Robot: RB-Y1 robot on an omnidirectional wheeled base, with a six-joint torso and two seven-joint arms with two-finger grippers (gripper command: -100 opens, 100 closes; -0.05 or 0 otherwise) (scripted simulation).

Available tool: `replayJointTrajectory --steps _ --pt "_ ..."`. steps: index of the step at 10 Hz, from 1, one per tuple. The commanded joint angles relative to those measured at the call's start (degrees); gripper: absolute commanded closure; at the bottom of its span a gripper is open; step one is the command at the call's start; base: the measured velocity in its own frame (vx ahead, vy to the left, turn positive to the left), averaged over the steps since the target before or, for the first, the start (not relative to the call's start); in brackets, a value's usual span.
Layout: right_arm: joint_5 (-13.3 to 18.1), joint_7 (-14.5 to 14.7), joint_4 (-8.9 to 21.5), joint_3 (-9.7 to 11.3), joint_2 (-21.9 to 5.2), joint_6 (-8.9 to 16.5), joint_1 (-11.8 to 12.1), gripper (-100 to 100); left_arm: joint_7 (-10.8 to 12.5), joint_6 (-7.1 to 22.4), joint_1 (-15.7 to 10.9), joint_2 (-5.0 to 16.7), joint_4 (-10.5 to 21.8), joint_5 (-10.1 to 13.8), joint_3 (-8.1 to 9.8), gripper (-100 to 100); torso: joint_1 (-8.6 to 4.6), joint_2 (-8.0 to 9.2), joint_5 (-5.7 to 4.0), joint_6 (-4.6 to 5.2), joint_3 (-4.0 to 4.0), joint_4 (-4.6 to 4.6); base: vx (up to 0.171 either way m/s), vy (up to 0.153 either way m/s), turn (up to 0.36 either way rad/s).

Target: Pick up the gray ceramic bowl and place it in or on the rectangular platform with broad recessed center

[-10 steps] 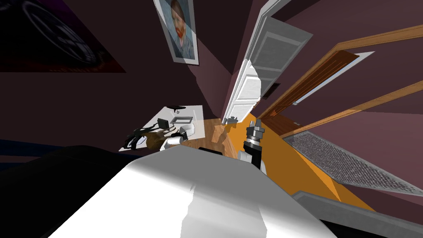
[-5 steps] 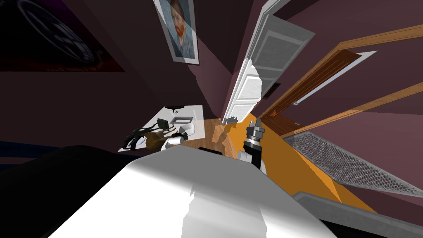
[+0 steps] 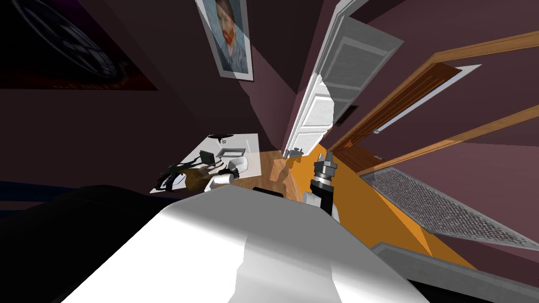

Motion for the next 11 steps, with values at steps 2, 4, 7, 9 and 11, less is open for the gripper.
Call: replayJointTrajectory --steps 2,4,7,9,11 --pt "0.0 0.0 0.0 0.0 0.0 0.0 0.0 0 0.2 2.0 1.0 0.2 -3.0 0.4 0.19 100 -0.07 0.09 -0.02 -0.01 0.06 0.02 -0.032 -0.015 -0.009" --pt "0.0 0.0 0.0 0.0 0.0 0.0 0.0 0 0.2 2.2 1.3 0.2 -3.4 0.5 0.16 100 -0.13 0.15 -0.08 -0.01 0.11 0.07 -0.019 -0.011 -0.003" --pt "0.0 0.0 0.0 0.0 0.0 0.0 0.0 0 1.1 4.0 -0.1 1.5 -5.5 -0.2 3.1 100 -0.15 0.38 -0.19 0.03 0.28 0.2 -0.096 -0.004 -0.102" --pt "0.0 0.0 0.0 0.0 0.0 0.0 0.0 0 1.7 5.5 -0.9 2.3 -6.3 -0.7 5.18 100 -0.18 0.82 -0.2 -0.06 0.53 0.27 -0.159 0.006 -0.114" --pt "0.0 0.0 0.0 0.0 0.0 0.0 0.0 0 2.5 7.3 -1.7 3.0 -7.1 -1.3 7.6 100 -0.19 0.78 -0.28 -0.03 0.55 0.34 -0.128 0.011 -0.154"
